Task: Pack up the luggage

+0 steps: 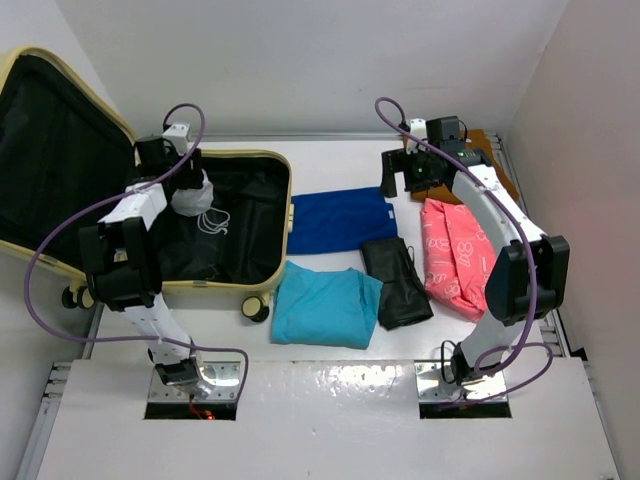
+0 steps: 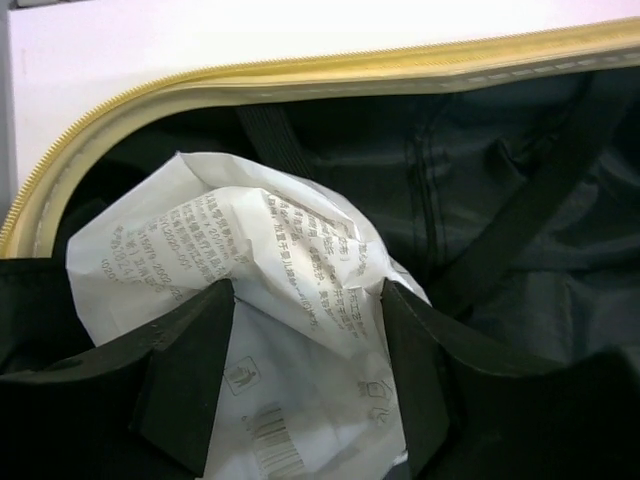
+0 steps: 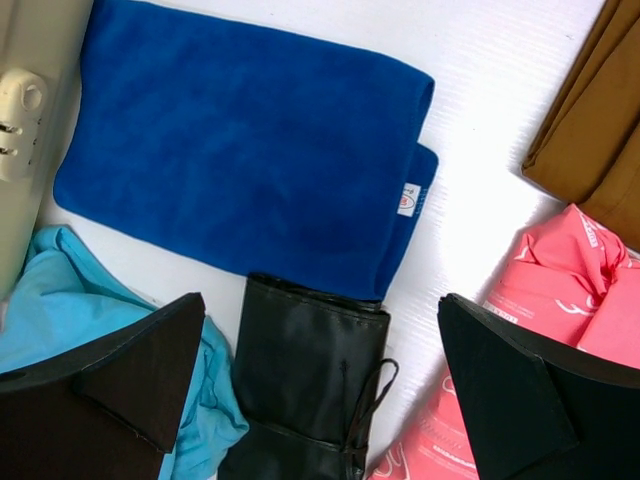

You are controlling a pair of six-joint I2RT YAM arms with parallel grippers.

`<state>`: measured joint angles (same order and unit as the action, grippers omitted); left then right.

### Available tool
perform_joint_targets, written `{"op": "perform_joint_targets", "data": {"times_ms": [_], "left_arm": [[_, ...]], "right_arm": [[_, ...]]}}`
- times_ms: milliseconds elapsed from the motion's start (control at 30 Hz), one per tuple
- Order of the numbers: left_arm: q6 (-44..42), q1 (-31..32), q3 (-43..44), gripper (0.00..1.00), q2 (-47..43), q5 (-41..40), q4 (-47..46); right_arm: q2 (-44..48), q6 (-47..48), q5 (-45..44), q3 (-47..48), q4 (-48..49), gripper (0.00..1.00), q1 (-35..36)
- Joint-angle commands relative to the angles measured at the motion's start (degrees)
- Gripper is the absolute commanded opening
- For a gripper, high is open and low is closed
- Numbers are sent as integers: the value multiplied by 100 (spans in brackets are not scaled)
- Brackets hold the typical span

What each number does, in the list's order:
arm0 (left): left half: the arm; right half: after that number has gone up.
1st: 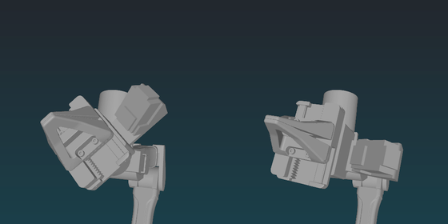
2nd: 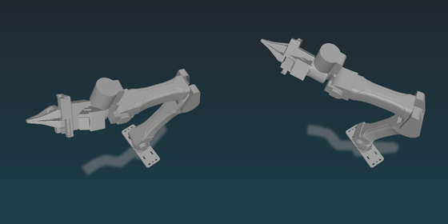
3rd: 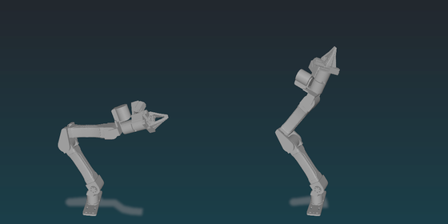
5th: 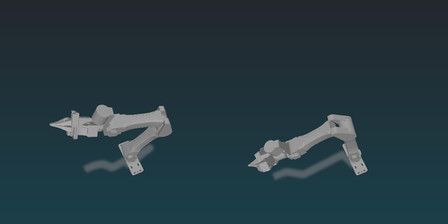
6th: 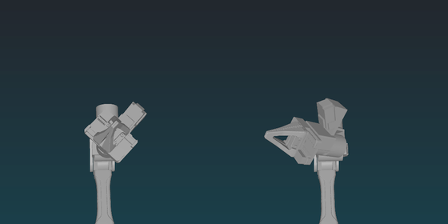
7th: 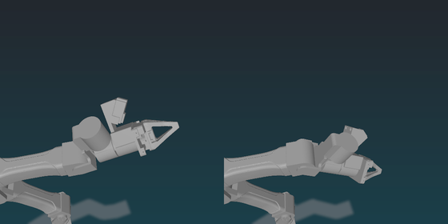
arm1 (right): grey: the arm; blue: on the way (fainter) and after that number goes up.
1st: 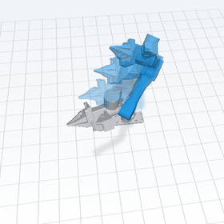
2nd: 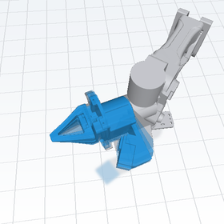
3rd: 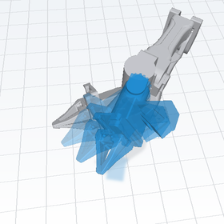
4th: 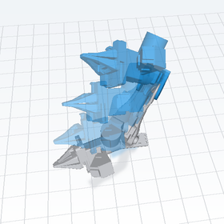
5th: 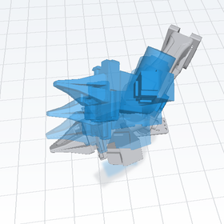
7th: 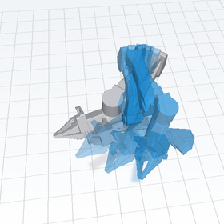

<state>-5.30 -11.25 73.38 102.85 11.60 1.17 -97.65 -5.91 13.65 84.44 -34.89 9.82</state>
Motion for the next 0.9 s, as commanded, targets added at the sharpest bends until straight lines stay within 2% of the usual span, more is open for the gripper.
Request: {"op": "perform_joint_targets", "data": {"times_ms": [0, 400, 500, 533, 567, 733, 867], "left_arm": [[73, 8, 298, 67, -379, 343, 402], [600, 8, 1485, 75, -1117, 799, 937], [600, 61, 1599, 75, -1179, 853, 1096], [600, 131, 1600, 75, -1232, 853, 1183], [600, 227, 1600, 79, -1293, 740, 1271], [653, 649, 1241, 80, -1609, 204, 1395], [539, 1089, 889, 83, -1838, -218, 1395]], "right_arm": [[123, 73, 155, 230, 26, 100, -16], [53, -68, 121, 230, 71, 100, -7], [70, -199, -388, 178, 236, 100, -24], [70, -278, -903, 91, 281, 100, -94], [62, -383, -1056, 81, 447, 100, -130], [-219, -473, -2470, 133, 791, 100, -385], [-728, -349, -3261, 597, 1037, 100, -420]]}}
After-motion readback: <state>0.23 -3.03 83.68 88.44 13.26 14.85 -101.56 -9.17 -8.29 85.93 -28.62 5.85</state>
